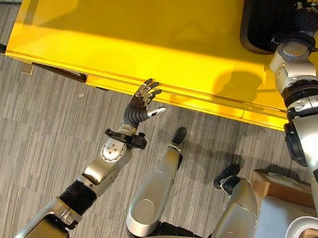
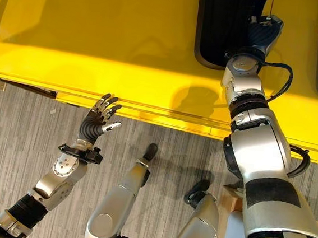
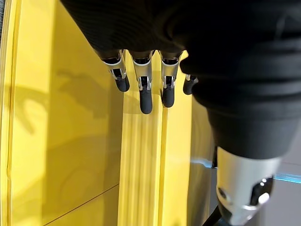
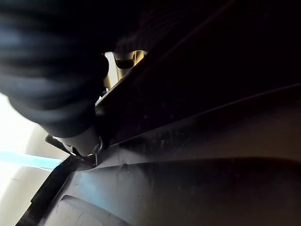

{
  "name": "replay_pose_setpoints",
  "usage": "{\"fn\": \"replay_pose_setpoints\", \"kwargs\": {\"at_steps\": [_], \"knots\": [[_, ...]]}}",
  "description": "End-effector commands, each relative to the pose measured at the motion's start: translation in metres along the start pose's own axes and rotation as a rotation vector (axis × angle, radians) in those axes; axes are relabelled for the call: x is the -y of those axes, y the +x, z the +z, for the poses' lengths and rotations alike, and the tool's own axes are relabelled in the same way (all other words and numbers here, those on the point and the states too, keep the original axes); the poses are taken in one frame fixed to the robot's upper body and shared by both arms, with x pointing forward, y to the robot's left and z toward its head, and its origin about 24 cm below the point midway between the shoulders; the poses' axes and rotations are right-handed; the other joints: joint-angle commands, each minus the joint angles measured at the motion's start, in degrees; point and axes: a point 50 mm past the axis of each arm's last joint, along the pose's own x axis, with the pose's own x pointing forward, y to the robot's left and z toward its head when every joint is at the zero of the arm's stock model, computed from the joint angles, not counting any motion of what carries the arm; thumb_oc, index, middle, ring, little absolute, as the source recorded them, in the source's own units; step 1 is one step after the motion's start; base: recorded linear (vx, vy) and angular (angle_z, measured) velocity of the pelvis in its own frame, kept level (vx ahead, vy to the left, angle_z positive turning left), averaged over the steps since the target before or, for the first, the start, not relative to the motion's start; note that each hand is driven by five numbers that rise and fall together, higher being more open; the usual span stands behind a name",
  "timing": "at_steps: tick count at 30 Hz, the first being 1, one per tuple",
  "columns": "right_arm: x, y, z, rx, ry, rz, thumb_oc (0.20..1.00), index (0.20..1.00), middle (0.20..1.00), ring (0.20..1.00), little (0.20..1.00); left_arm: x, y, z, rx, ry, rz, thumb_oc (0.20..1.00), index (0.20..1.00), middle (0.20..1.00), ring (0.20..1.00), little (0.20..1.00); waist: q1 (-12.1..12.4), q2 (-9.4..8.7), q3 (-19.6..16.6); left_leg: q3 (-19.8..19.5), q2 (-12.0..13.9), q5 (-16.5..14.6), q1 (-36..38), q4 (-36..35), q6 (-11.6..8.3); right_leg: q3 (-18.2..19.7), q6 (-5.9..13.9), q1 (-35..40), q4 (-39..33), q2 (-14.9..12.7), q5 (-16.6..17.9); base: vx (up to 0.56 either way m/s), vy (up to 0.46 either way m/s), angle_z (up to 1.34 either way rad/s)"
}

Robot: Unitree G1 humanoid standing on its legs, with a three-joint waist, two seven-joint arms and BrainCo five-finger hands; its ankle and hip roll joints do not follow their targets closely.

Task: Move parts from the plastic box to the shelf.

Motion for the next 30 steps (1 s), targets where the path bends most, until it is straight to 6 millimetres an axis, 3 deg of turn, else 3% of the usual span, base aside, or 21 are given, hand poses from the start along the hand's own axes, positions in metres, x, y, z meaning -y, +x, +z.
{"fn": "replay_pose_setpoints", "kwargs": {"at_steps": [1,15,20,21,22,23,24,28,29,30], "knots": [[-0.01,0.001,0.046,0.11,0.067,0.007,0.2,0.2,0.2,0.2,0.2,0.009,0.0,0.002,-0.004,0.018,-0.057,1.0,1.0,1.0,1.0,1.0,0.06,-0.27,-0.23,4.43,4.73,-5.66,-0.48,3.52,0.64,3.26,2.86,1.62,-0.49,-0.16,1.22,0.0,0.0,0.0],[-0.03,-0.016,0.011,0.014,0.029,0.061,0.2,0.2,0.2,0.2,0.2,0.011,0.004,0.002,0.01,0.012,-0.042,1.0,1.0,1.0,1.0,1.0,-0.24,-0.22,0.47,4.72,4.78,-5.94,-0.31,4.06,0.79,3.51,2.74,1.97,-0.59,0.15,1.27,0.0,0.0,0.0],[-0.027,-0.017,-0.004,-0.045,0.039,0.039,0.2,0.2,0.2,0.2,0.2,0.013,0.004,0.002,0.011,0.01,-0.038,1.0,1.0,1.0,1.0,1.0,-0.21,-0.16,0.49,4.78,4.79,-6.03,-0.17,3.93,0.74,3.5,2.82,2.12,-0.7,0.21,1.29,-0.02,0.006,0.0],[-0.025,-0.018,-0.008,-0.069,0.065,0.016,0.2,0.2,0.2,0.2,0.2,0.015,0.005,0.001,0.01,0.011,-0.043,1.0,1.0,1.0,1.0,1.0,-0.3,0.12,0.72,4.82,4.56,-4.57,-0.87,3.86,0.96,3.21,2.36,1.61,-1.04,0.08,2.64,0.0,0.0,0.0],[-0.025,-0.018,-0.008,-0.07,0.064,0.017,0.2,0.2,0.2,0.2,0.2,0.015,0.005,0.001,0.008,0.011,-0.042,1.0,1.0,1.0,1.0,1.0,-0.32,-0.03,0.47,4.83,4.71,-5.86,-0.34,3.98,0.79,3.52,2.85,2.09,-0.89,0.25,1.55,-0.08,0.033,0.0],[-0.024,-0.018,-0.013,-0.103,0.095,-0.003,0.2,0.2,0.2,0.2,0.2,0.016,0.005,0.001,0.006,0.01,-0.042,1.0,1.0,1.0,1.0,1.0,-0.31,0.14,0.77,4.79,4.59,-4.58,-0.77,3.78,0.95,3.14,2.37,1.73,-1.1,0.11,2.63,0.08,-0.028,-0.01],[-0.024,-0.018,-0.013,-0.104,0.095,-0.002,0.2,0.2,0.2,0.2,0.2,0.016,0.005,0.0,0.004,0.01,-0.041,1.0,1.0,1.0,1.0,1.0,-0.33,-0.01,0.55,4.79,4.74,-5.86,-0.2,3.88,0.77,3.45,2.85,2.24,-0.94,0.28,1.54,0.0,0.0,0.0],[-0.026,-0.021,-0.018,-0.143,0.141,-0.018,0.2,0.2,0.2,0.2,0.2,0.016,0.006,0.0,0.005,0.009,-0.038,1.0,1.0,1.0,1.0,1.0,-0.33,0.05,0.59,4.93,4.84,-5.9,-0.15,3.76,0.75,3.48,2.86,2.15,-1.19,0.34,1.55,0.0,-0.001,0.0],[-0.027,-0.022,-0.018,-0.146,0.146,-0.016,0.2,0.2,0.2,0.2,0.2,0.017,0.006,0.0,0.005,0.009,-0.04,1.0,1.0,1.0,1.0,1.0,-0.33,0.23,0.89,5.02,4.71,-4.57,-0.78,3.83,0.86,3.17,2.4,1.65,-1.23,0.14,2.68,0.0,0.0,0.0],[-0.026,-0.022,-0.019,-0.151,0.148,-0.02,0.2,0.2,0.2,0.2,0.2,0.017,0.006,0.0,0.003,0.008,-0.039,1.0,1.0,1.0,1.0,1.0,-0.37,0.11,0.66,4.93,4.85,-5.84,-0.31,3.99,0.67,3.45,2.87,2.21,-1.22,0.29,1.59,-0.08,0.027,-0.02]]}}
